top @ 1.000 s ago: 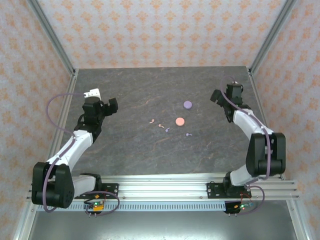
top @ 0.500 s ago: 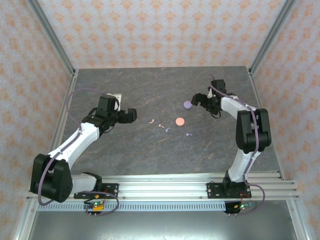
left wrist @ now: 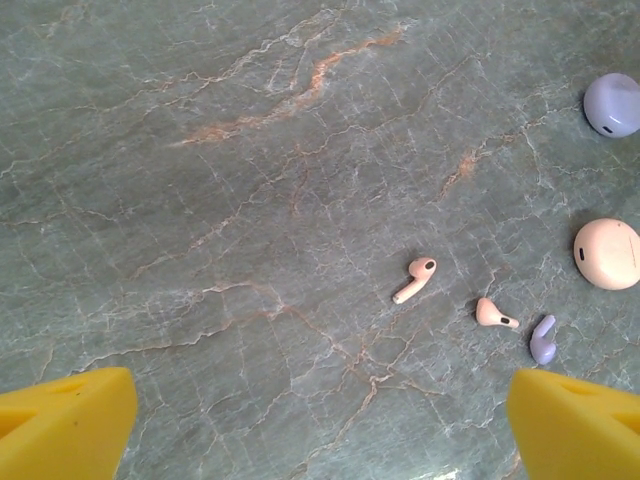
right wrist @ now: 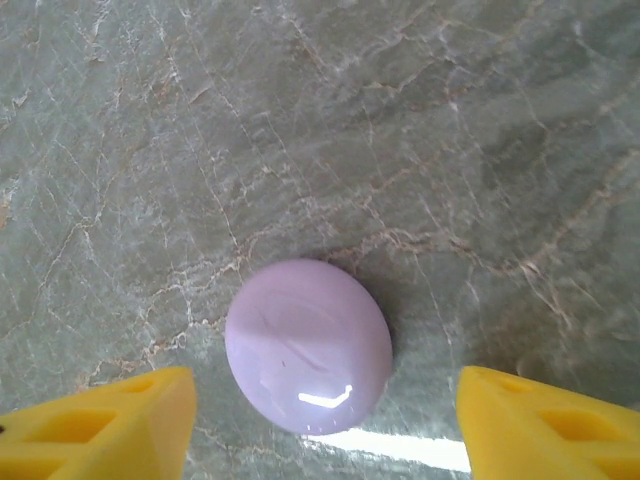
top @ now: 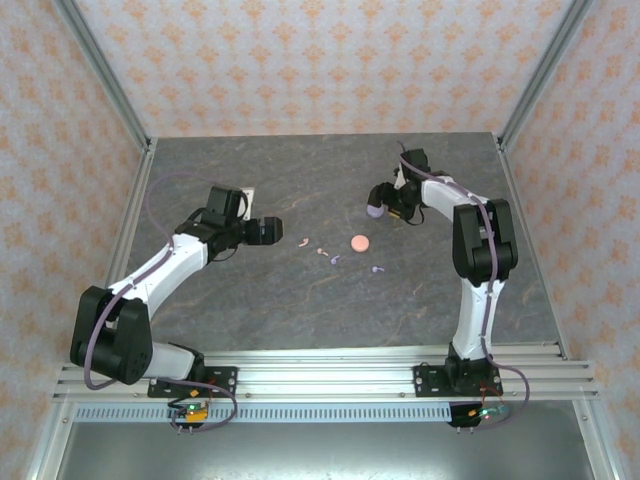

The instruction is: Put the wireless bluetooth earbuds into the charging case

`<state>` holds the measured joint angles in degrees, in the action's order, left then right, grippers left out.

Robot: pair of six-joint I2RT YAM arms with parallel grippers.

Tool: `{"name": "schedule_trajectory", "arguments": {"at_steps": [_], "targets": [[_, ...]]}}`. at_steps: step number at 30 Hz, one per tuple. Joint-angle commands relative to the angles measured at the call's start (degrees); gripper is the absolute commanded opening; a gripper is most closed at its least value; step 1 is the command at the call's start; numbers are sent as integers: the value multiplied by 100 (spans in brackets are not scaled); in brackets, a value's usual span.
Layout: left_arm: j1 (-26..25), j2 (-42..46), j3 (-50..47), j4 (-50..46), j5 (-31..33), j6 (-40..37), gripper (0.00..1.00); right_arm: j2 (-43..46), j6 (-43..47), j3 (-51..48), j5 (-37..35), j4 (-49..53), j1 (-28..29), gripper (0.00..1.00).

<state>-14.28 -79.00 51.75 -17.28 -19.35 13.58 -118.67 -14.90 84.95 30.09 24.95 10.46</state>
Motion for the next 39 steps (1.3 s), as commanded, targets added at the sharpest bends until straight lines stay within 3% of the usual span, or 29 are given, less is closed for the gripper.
{"name": "schedule_trajectory", "arguments": {"at_steps": [1, 8, 20, 28, 39], "targets": [[-37, -32, 191, -135, -143, 13, 94, -201, 12, 317, -6, 388, 66, 66], [-37, -66, 210, -146, -210, 8, 93, -463, 107, 653, 180, 508, 187, 58], [-34, -278, 231, 45, -549, 125, 88, -1116, 389, 1516, 281, 1063, 505, 52], [-48, -870, 678, 338, -885, 343, 84, -1128, 461, 1816, 245, 1228, 653, 56], [-314, -2251, 2055, 498, -1094, 897, 80, -442, 313, 1294, 157, 834, 551, 61]]}}
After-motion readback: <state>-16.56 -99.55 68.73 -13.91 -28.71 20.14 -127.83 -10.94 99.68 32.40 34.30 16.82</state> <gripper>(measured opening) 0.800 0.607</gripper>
